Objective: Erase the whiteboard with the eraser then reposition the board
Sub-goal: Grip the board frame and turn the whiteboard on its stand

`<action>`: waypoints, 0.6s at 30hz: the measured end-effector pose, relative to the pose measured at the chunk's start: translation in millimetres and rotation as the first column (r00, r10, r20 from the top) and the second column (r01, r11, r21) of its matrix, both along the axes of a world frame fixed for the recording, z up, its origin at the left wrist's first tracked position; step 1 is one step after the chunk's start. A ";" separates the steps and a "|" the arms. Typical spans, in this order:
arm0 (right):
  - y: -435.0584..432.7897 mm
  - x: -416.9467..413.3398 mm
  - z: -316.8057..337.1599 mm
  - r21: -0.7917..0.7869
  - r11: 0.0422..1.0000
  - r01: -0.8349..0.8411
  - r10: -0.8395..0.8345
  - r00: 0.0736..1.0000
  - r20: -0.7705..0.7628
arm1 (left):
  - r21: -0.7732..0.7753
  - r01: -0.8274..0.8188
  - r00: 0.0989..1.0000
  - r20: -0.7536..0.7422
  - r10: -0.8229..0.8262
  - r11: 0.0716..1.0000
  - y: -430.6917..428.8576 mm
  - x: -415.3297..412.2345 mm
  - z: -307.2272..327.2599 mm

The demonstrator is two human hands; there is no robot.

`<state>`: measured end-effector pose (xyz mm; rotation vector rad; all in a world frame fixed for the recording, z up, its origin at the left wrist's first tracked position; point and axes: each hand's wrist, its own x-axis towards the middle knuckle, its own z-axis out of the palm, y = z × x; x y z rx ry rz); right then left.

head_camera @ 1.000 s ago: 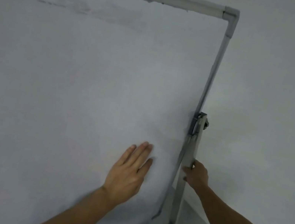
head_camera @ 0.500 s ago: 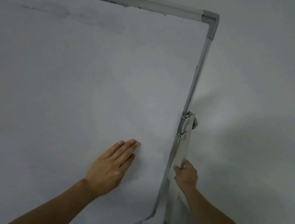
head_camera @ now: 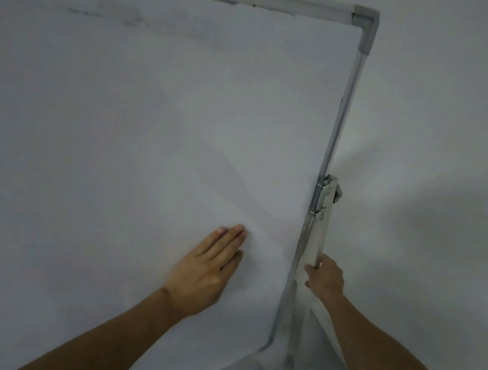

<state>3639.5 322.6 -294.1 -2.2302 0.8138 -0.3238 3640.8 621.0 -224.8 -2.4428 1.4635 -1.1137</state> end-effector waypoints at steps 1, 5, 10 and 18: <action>1.9 10.4 1.0 -0.011 1.000 -0.019 0.019 1.000 -0.001 | 0.000 -0.009 1.000 0.004 0.009 1.000 1.9 9.2 1.4; 8.7 54.4 -2.8 -0.018 0.995 -0.097 0.097 0.995 0.013 | -0.004 -0.093 0.995 0.022 0.093 0.996 11.9 42.8 4.2; 26.3 93.6 -5.6 -0.028 0.979 -0.200 0.202 0.977 0.065 | -0.018 -0.261 0.965 0.011 0.261 0.965 23.2 63.4 7.5; 32.1 108.5 -16.9 -0.166 0.881 -0.443 0.458 0.887 0.066 | -0.074 -0.529 0.848 -0.034 0.528 0.845 12.6 44.5 -1.1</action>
